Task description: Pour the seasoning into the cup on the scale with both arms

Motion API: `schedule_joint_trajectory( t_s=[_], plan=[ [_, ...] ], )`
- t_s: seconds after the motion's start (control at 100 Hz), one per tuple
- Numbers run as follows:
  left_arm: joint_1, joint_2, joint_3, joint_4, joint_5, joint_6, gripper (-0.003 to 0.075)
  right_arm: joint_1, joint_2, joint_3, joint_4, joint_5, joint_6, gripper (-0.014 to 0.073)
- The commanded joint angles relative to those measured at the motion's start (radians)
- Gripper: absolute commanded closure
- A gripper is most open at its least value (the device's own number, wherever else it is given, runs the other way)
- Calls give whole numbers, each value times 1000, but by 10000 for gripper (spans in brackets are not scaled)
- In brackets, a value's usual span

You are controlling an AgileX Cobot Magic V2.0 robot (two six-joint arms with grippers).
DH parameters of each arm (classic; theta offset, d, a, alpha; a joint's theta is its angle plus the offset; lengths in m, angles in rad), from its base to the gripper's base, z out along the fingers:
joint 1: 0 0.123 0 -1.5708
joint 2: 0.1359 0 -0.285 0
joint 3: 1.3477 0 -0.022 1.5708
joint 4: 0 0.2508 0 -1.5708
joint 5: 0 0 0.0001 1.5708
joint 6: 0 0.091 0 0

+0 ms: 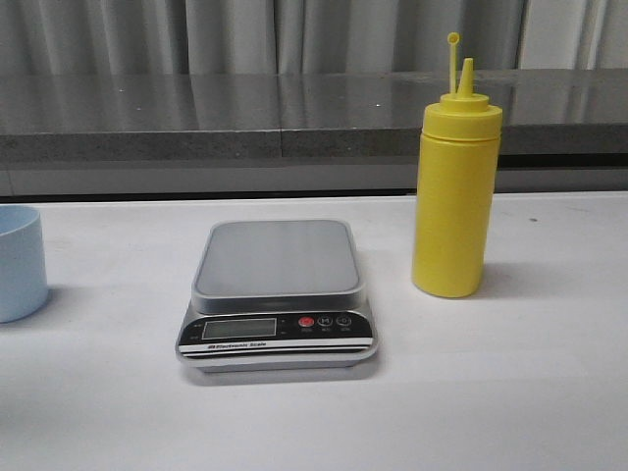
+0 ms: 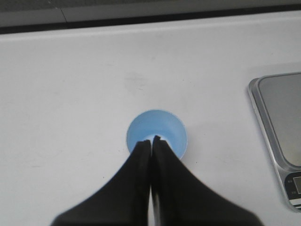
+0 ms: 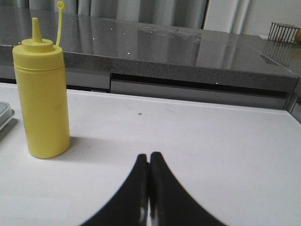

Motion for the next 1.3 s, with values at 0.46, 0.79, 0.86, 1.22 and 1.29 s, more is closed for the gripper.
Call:
schedule_joint_trajectory(
  t_s=[0.46,0.79,0.86,1.22,1.29],
  plan=[
    [2,221,-40,-2,-140,-9,251,-8,-15,0,-3,-80,3,661],
    [2,303,-40,-2,-182,-9,238,-8,-15,0,-3,-80,3,661],
    [2,324,-40,-2,-184,-9,238,-8,-15,0,-3,-80,3,661],
    [2,422,-40,-2,-217,-9,238,-8,-15,0,-3,-80,3,661],
    [2,443,-40,-2,-222,-9,238,-8,-15,0,-3,-80,3,661]
  ],
)
